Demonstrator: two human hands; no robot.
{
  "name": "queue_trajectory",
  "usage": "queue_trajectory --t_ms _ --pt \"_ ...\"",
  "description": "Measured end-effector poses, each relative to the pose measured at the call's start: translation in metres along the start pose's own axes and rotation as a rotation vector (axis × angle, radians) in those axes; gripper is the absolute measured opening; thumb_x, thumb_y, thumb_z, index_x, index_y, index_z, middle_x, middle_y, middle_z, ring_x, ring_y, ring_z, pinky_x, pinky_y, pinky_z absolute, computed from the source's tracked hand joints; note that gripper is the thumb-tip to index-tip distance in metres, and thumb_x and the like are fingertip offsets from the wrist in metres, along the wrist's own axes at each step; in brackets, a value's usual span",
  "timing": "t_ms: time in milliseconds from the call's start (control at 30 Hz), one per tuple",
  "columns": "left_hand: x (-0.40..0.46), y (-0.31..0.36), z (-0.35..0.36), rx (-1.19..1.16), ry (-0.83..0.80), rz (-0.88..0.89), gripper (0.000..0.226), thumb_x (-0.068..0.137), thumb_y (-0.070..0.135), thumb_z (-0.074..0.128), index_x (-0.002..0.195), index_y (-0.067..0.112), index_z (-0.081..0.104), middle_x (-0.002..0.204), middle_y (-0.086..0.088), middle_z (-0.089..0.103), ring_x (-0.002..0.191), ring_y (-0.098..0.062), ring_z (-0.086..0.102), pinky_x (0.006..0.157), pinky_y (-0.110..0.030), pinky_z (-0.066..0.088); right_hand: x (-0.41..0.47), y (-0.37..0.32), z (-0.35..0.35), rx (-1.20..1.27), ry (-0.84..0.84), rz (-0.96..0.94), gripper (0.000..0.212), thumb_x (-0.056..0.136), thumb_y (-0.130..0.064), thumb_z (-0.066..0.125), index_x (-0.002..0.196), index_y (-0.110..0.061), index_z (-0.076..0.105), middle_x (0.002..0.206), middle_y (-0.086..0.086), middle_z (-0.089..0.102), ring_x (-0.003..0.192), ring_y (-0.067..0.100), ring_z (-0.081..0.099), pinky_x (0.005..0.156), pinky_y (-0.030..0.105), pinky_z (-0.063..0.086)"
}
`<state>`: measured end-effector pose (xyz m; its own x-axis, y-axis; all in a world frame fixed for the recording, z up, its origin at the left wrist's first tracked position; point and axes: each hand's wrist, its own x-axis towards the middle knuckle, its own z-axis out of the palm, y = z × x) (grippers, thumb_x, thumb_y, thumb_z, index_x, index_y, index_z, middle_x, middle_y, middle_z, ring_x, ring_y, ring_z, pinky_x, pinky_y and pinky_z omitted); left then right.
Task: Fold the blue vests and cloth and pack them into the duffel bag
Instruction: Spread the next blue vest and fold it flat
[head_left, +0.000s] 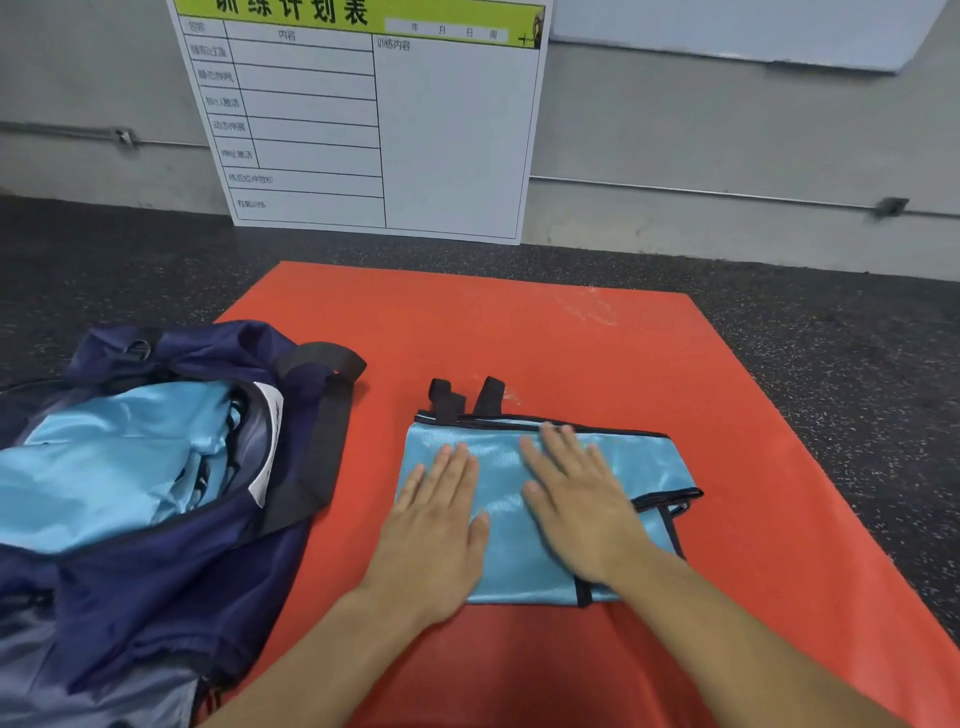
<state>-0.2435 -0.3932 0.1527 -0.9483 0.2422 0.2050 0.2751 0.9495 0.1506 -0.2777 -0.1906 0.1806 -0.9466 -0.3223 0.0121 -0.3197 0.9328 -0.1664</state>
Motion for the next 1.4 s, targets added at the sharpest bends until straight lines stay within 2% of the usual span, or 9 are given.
queue_trajectory --t_ms 100,233,300,400,500,600,767,1000,1400 --pt "0.003 -0.006 0.006 0.028 -0.025 -0.017 0.067 0.099 0.046 0.027 0.151 0.007 0.042 0.16 -0.008 0.036 0.15 -0.02 0.031 0.119 -0.037 0.012 -0.005 -0.026 0.014 -0.008 -0.061 -0.173 0.065 0.1 -0.055 0.001 0.163 -0.036 0.005 0.17 -0.009 -0.006 0.156 0.012 -0.014 0.127 0.038 -0.007" --pt "0.01 -0.025 -0.001 -0.022 -0.029 -0.104 0.083 0.091 0.055 0.001 0.161 0.013 0.013 0.169 0.0 0.004 0.155 -0.013 -0.002 0.124 -0.029 -0.008 0.005 -0.008 0.014 0.024 -0.008 -0.026 0.073 0.094 -0.059 -0.005 0.162 -0.038 0.008 0.171 -0.008 -0.005 0.157 0.014 -0.012 0.127 0.037 -0.009" --pt "0.01 -0.027 -0.005 -0.04 -0.028 -0.122 0.086 0.087 0.057 -0.005 0.162 0.015 0.006 0.169 0.001 -0.003 0.155 -0.011 -0.009 0.122 -0.03 -0.011 0.013 0.001 0.011 0.037 -0.001 0.034 0.059 0.104 -0.055 0.01 0.162 -0.039 0.012 0.172 -0.005 -0.003 0.157 0.015 -0.011 0.127 0.037 -0.008" --pt "0.01 -0.027 -0.005 -0.062 -0.033 -0.138 0.087 0.086 0.058 -0.006 0.162 0.017 0.003 0.169 0.002 -0.006 0.154 -0.011 -0.012 0.122 -0.03 -0.012 0.022 0.006 0.005 0.154 -0.035 -0.014 0.05 0.108 -0.048 0.031 0.158 -0.048 0.023 0.171 0.001 -0.005 0.157 0.015 -0.014 0.126 0.037 -0.009" --pt "0.009 -0.029 -0.006 -0.072 -0.043 -0.124 0.085 0.087 0.06 -0.003 0.162 0.022 0.008 0.169 0.003 -0.004 0.155 -0.011 -0.012 0.124 -0.032 -0.01 0.032 0.004 0.002 0.224 -0.062 -0.142 0.044 0.107 -0.05 0.038 0.15 -0.056 0.035 0.171 0.004 -0.003 0.156 0.015 -0.015 0.127 0.042 -0.009" --pt "0.01 -0.031 -0.009 -0.084 -0.061 -0.097 0.083 0.086 0.062 -0.002 0.162 0.031 0.012 0.169 0.007 -0.003 0.154 -0.01 -0.013 0.124 -0.033 -0.009 0.037 -0.002 0.006 0.221 -0.076 -0.163 0.041 0.106 -0.051 0.038 0.146 -0.059 0.038 0.172 0.004 0.001 0.157 0.016 -0.013 0.126 0.043 -0.009" --pt "0.013 -0.026 -0.015 -0.108 -0.057 -0.079 0.084 0.086 0.064 -0.001 0.161 0.031 0.019 0.169 0.007 -0.001 0.155 -0.01 -0.01 0.123 -0.033 -0.009 0.04 -0.006 0.005 0.108 -0.097 -0.046 0.048 0.106 -0.058 0.027 0.154 -0.056 0.026 0.172 0.003 -0.004 0.157 0.018 -0.014 0.126 0.044 -0.01" --pt "0.004 -0.032 -0.02 -0.069 -0.061 -0.083 0.081 0.089 0.066 -0.004 0.16 0.034 0.019 0.169 0.011 -0.002 0.154 -0.008 -0.012 0.125 -0.033 -0.007 0.044 0.012 -0.006 -0.017 -0.093 0.37 0.062 0.101 -0.069 0.015 0.159 -0.049 0.012 0.17 0.014 -0.005 0.157 0.03 -0.008 0.127 0.051 -0.001" --pt "-0.009 -0.026 -0.04 -0.06 -0.092 -0.084 0.082 0.087 0.067 -0.009 0.16 0.038 0.016 0.169 0.008 -0.006 0.154 -0.01 -0.012 0.126 -0.035 -0.005 0.005 0.047 -0.032 -0.026 -0.181 0.402 0.06 0.1 -0.071 0.016 0.157 -0.053 0.017 0.171 0.009 0.009 0.158 0.026 0.006 0.126 0.055 0.005"
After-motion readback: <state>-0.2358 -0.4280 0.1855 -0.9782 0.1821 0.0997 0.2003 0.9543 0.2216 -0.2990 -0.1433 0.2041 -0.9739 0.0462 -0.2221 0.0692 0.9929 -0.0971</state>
